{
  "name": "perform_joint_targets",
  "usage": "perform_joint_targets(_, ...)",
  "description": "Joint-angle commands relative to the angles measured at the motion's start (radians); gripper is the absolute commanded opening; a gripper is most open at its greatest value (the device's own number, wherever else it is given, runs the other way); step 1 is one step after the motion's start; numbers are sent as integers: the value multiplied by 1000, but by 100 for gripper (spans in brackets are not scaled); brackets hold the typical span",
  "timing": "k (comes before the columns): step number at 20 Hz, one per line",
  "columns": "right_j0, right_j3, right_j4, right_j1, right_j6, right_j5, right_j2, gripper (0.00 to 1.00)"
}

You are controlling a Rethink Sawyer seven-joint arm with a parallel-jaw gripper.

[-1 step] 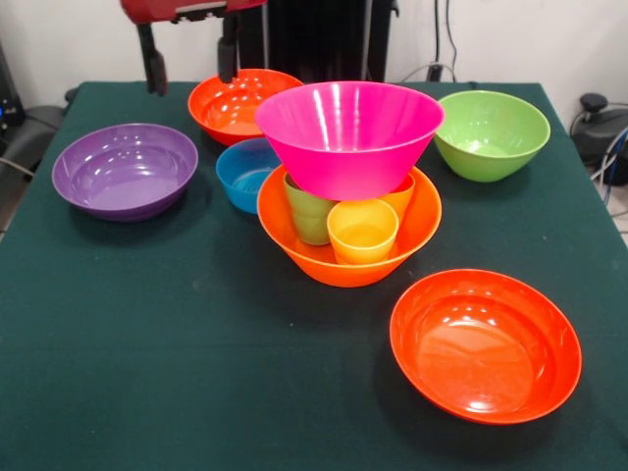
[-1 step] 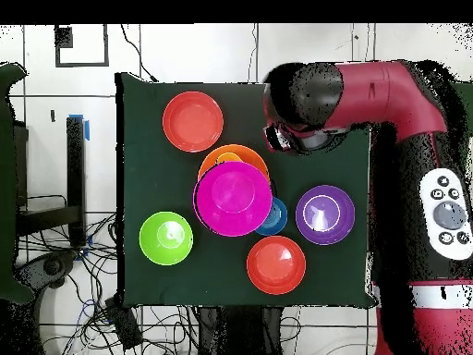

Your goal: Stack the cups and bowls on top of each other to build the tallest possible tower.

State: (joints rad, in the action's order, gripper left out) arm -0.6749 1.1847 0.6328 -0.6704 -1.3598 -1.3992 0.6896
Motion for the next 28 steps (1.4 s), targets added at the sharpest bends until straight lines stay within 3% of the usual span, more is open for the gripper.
perform_joint_targets(1,33,-109,97,116,404,-65,28,100)
perform_joint_targets(9,17,-96,88,168,433,85,37,100)
perform_joint_targets(13,20,-104,93,186,468,90,41,100)
perform_joint_targets(28,34,-145,85,206,342,88,11,100)
